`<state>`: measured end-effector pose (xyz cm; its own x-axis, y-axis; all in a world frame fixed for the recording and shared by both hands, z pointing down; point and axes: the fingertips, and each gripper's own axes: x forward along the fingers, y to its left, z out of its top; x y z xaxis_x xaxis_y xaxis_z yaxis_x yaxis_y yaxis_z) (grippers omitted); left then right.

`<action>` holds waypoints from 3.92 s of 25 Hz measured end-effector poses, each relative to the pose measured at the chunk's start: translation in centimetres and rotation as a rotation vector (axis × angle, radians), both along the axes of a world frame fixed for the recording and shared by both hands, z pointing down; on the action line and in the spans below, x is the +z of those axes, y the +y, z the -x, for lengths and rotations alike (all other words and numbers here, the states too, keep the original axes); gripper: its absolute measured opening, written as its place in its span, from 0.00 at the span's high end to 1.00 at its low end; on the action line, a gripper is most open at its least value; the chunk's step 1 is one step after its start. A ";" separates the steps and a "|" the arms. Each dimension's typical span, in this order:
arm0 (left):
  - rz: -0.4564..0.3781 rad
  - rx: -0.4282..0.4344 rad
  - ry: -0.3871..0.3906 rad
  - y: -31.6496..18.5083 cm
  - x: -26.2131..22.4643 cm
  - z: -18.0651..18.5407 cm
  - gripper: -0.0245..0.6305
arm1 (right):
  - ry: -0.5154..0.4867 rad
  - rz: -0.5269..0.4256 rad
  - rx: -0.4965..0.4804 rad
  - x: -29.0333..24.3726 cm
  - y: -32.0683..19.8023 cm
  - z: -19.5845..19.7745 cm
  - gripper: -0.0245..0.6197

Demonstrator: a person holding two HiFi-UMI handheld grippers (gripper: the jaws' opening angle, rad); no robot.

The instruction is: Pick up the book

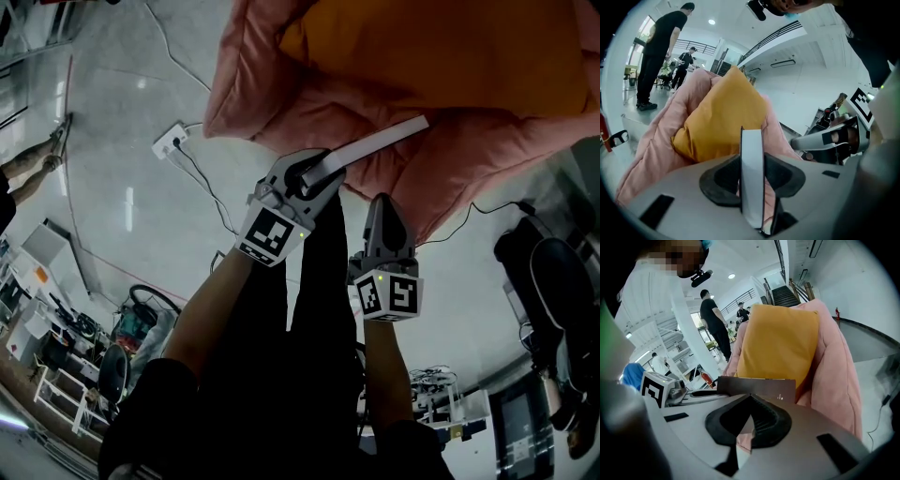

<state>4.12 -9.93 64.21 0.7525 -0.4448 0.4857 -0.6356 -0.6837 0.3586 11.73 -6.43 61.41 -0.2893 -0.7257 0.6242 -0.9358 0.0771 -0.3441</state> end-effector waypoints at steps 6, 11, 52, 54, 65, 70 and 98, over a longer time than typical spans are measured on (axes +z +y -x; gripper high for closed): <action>-0.011 -0.042 0.020 -0.4 -4.3 -0.1 0.72 | 0.017 -0.024 0.015 -3.6 -0.1 -0.8 0.96; -0.044 -0.073 0.014 -1.1 -7.5 -0.1 0.72 | 0.026 -0.046 0.011 -5.8 0.2 -1.2 0.96; -0.285 -0.209 0.064 -1.5 -34.1 2.5 0.72 | 0.105 -0.338 -0.046 -28.8 -1.1 -0.2 0.96; -0.310 -0.211 0.074 -1.4 -35.4 2.5 0.72 | 0.117 -0.364 -0.049 -30.1 -1.2 -0.3 0.96; -0.397 -0.214 0.119 0.9 -40.4 3.6 0.72 | 0.116 -0.491 -0.040 -36.7 0.4 0.0 0.96; -0.405 -0.206 0.141 2.9 -41.5 4.0 0.73 | 0.102 -0.522 -0.033 -38.6 2.1 0.6 0.96; -0.401 -0.200 0.145 4.3 -41.7 5.9 0.73 | 0.121 -0.530 -0.027 -39.1 3.1 1.8 0.96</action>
